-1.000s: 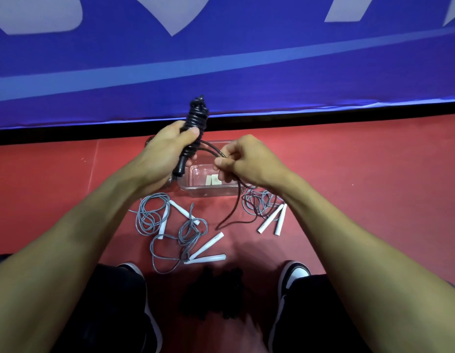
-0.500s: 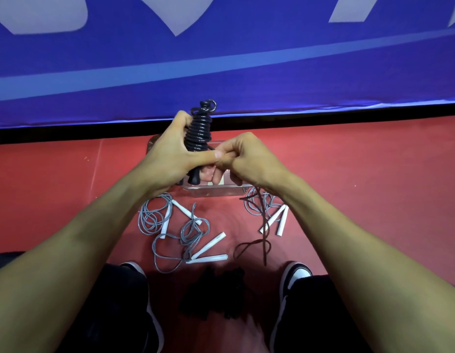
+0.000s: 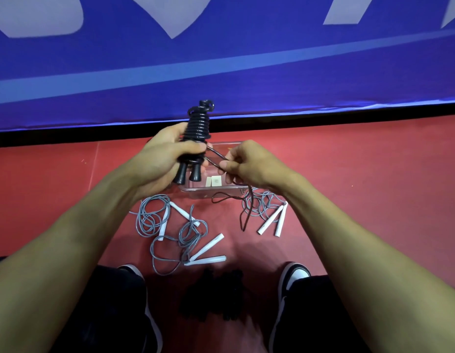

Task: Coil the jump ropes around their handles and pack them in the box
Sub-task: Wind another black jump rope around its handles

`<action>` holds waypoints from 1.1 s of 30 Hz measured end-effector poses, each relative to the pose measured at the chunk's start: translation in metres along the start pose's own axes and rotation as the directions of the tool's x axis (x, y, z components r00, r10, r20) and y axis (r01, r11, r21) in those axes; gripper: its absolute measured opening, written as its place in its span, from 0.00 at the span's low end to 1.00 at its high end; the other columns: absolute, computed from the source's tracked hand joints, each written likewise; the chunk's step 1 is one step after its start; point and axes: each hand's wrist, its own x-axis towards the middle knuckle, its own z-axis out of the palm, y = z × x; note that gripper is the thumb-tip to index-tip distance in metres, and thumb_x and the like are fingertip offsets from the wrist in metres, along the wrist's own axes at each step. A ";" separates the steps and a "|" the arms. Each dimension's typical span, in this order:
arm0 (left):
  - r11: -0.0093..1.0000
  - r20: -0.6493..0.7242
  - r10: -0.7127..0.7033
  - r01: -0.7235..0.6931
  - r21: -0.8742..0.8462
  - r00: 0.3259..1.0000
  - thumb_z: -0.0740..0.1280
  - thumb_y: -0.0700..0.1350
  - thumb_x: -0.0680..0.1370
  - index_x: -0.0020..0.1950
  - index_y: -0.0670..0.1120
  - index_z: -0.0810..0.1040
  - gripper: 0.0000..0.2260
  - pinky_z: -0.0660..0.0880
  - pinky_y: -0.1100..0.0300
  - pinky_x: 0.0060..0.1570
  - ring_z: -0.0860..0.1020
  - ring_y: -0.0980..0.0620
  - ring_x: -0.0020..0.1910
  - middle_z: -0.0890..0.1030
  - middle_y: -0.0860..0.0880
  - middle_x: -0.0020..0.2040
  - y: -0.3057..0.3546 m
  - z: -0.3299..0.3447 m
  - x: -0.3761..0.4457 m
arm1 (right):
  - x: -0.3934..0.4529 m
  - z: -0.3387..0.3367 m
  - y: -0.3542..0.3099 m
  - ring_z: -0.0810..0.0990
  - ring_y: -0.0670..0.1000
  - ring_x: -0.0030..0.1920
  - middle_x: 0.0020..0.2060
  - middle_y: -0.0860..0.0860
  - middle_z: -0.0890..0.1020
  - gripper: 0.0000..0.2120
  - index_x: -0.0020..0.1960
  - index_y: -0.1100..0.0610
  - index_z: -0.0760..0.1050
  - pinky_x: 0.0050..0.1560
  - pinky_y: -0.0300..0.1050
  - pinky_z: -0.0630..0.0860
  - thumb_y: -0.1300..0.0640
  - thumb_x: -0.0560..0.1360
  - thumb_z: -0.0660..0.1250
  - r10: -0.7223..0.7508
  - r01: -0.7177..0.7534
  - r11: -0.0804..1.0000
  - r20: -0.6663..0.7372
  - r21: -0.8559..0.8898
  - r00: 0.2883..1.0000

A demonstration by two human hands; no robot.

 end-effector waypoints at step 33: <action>0.967 -0.241 0.219 -0.178 0.183 0.946 0.73 0.36 0.76 0.60 0.36 0.71 0.16 0.74 0.60 0.29 0.81 0.46 0.32 0.83 0.35 0.45 -0.012 -0.002 0.004 | -0.020 0.007 -0.028 0.68 0.45 0.23 0.26 0.53 0.76 0.14 0.43 0.62 0.79 0.27 0.38 0.64 0.61 0.84 0.60 -0.145 0.113 0.982 0.224 0.152 0.964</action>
